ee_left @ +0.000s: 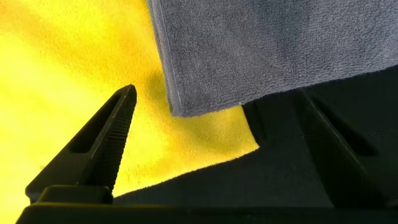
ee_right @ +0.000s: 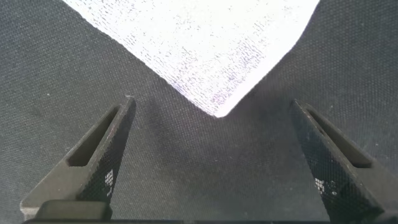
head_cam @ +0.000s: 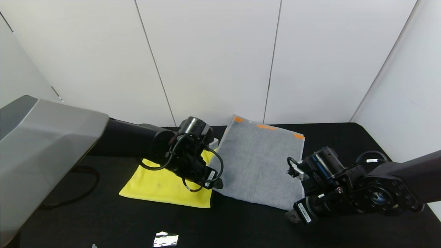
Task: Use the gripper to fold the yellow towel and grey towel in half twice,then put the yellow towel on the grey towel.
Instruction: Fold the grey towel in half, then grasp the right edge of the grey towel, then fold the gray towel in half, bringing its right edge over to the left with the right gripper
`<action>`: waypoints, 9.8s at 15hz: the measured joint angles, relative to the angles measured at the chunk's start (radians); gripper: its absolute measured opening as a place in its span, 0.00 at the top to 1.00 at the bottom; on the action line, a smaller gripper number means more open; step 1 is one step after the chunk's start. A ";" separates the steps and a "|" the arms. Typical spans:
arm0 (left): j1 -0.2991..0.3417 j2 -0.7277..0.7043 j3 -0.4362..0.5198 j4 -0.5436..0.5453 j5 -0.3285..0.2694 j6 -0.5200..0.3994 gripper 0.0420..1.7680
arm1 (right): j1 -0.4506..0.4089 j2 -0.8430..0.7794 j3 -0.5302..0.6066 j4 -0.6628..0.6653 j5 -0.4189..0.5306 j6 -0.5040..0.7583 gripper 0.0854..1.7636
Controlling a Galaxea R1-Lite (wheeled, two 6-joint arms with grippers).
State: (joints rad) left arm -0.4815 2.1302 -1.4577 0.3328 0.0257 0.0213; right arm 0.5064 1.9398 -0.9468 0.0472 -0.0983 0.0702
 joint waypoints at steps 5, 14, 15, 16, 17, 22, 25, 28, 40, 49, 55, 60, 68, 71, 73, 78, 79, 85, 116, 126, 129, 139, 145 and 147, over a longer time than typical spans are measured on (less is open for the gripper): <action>0.004 0.029 -0.017 0.001 -0.003 -0.002 0.47 | 0.001 0.005 -0.001 0.000 0.000 0.002 0.00; 0.009 0.028 -0.020 0.004 0.000 -0.002 0.94 | 0.016 0.012 -0.001 -0.006 0.000 0.022 0.00; 0.009 0.027 -0.020 0.004 0.000 -0.002 0.94 | 0.022 0.015 -0.001 -0.006 0.000 0.022 0.00; 0.009 0.027 -0.020 0.004 0.000 -0.002 0.94 | 0.026 0.019 -0.001 -0.006 -0.001 0.022 0.00; 0.009 0.027 -0.020 0.004 0.000 -0.002 0.94 | 0.030 0.023 -0.001 -0.006 -0.003 0.022 0.00; 0.009 0.023 -0.020 0.006 -0.001 0.001 0.94 | 0.033 0.039 -0.011 -0.010 -0.045 0.023 0.14; 0.009 0.019 -0.020 0.006 -0.001 0.001 0.94 | 0.033 0.049 -0.014 -0.011 -0.046 0.024 0.41; 0.010 0.013 -0.017 0.006 -0.003 0.002 0.94 | 0.033 0.061 -0.015 -0.024 -0.046 0.025 0.60; 0.006 -0.028 -0.007 0.057 -0.015 0.001 0.94 | 0.033 -0.004 -0.008 0.021 -0.034 0.060 0.97; -0.011 -0.137 0.055 0.261 -0.012 -0.031 0.94 | 0.090 -0.164 -0.001 0.274 0.059 0.129 0.97; -0.021 -0.233 0.164 0.256 -0.012 -0.033 0.94 | 0.116 -0.222 0.013 0.330 0.085 0.185 0.97; -0.034 -0.214 0.033 0.251 -0.014 -0.081 0.94 | 0.061 -0.231 -0.015 0.311 0.069 0.203 0.97; -0.039 -0.042 -0.286 0.253 -0.018 -0.162 0.94 | -0.090 -0.178 -0.103 0.227 0.052 0.203 0.97; -0.037 0.018 -0.380 0.254 -0.018 -0.179 0.94 | -0.122 -0.130 -0.137 0.167 0.051 0.202 0.97; -0.033 0.060 -0.441 0.257 -0.017 -0.193 0.94 | -0.140 -0.096 -0.161 0.146 0.038 0.201 0.97; -0.015 0.157 -0.528 0.186 -0.016 -0.207 0.94 | -0.174 -0.013 -0.177 0.023 0.020 0.201 0.97; -0.009 0.171 -0.530 0.166 -0.016 -0.209 0.94 | -0.179 -0.001 -0.179 0.017 0.020 0.201 0.97; 0.008 0.213 -0.531 0.081 -0.019 -0.246 0.94 | -0.199 0.047 -0.173 -0.079 -0.018 0.203 0.97; 0.057 0.102 -0.370 -0.003 -0.012 -0.245 0.09 | -0.171 0.036 -0.176 -0.006 -0.051 0.364 0.09; 0.093 0.015 -0.305 -0.013 -0.016 -0.245 0.05 | -0.077 0.121 -0.229 0.014 -0.106 0.491 0.05; 0.097 0.011 -0.303 -0.012 -0.017 -0.245 0.04 | -0.070 0.142 -0.238 0.013 -0.111 0.503 0.04; 0.097 0.010 -0.302 -0.012 -0.018 -0.245 0.04 | -0.059 0.184 -0.273 0.013 -0.138 0.539 0.04; 0.097 0.010 -0.299 -0.012 -0.020 -0.246 0.03 | -0.054 0.191 -0.276 0.011 -0.144 0.538 0.53; 0.097 0.010 -0.299 -0.012 -0.020 -0.246 0.03 | -0.054 0.191 -0.276 0.011 -0.145 0.537 0.75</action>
State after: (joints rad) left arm -0.3849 2.1402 -1.7564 0.3204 0.0057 -0.2249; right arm 0.4521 2.1311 -1.2228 0.0583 -0.2430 0.6077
